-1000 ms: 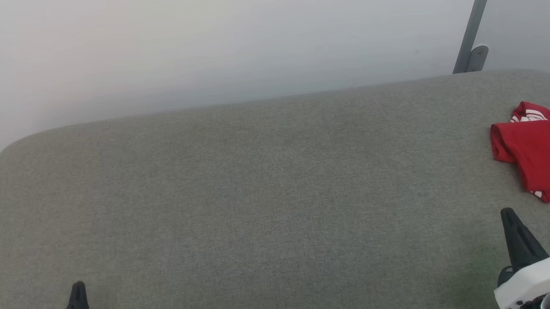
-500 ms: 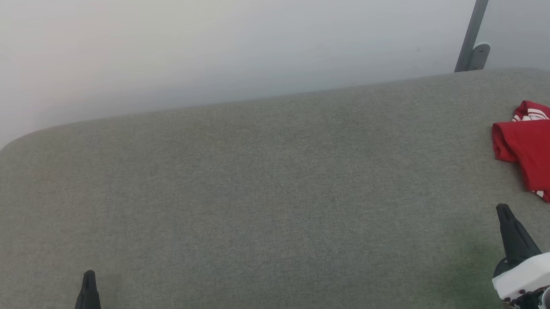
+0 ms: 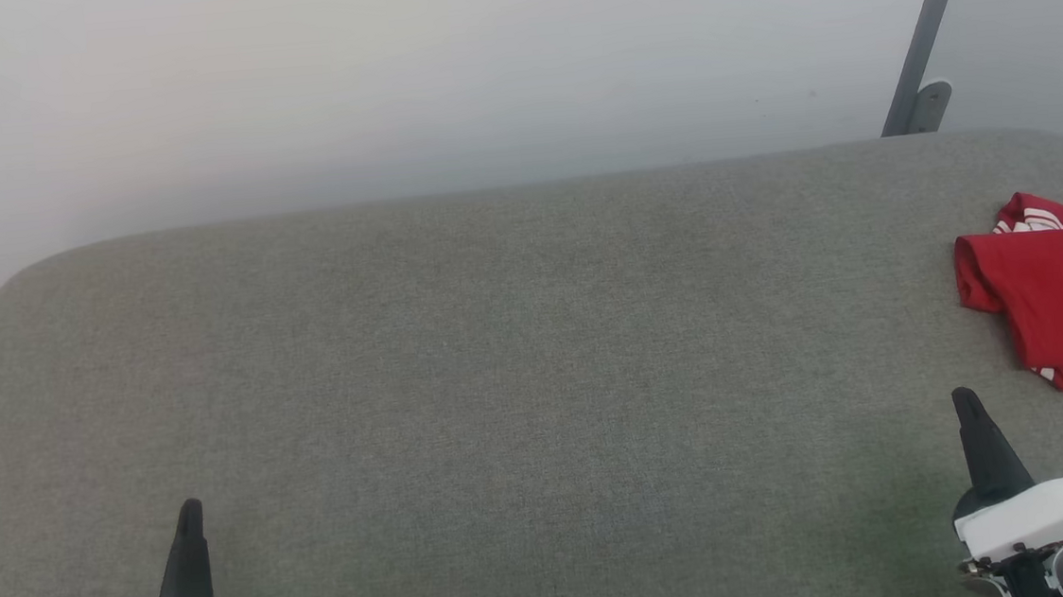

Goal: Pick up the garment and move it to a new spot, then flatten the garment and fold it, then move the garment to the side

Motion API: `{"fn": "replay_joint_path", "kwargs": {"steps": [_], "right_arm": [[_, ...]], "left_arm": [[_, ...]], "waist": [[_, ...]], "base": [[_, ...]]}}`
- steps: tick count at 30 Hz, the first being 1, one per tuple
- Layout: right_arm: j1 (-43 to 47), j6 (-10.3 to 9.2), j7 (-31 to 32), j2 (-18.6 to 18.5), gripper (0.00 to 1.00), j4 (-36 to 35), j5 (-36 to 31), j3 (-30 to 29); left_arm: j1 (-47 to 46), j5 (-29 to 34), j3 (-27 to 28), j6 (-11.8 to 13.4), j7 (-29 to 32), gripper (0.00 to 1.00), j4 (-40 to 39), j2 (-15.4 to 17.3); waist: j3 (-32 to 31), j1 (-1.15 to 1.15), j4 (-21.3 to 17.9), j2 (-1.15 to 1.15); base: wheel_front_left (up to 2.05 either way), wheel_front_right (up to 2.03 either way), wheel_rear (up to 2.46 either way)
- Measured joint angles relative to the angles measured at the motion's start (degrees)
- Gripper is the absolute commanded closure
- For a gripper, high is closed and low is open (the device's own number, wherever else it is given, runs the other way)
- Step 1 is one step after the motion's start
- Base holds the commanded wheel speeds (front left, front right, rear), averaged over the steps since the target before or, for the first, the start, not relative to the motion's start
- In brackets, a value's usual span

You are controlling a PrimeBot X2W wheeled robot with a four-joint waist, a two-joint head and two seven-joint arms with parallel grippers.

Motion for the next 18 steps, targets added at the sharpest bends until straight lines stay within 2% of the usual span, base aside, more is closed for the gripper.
{"fn": "replay_joint_path", "kwargs": {"steps": [18], "right_arm": [[-1.0, 0.0, 3.0, 1.3, 1.0, -0.7, 11.0, -0.5]], "left_arm": [[-2.2, -9.2, -0.7, 0.0, 2.9, 1.0, 0.2, -1.0]], "waist": [[0.3, 0.0, 0.2, 0.0]], "base": [[0.0, 0.0, 0.0]]}}
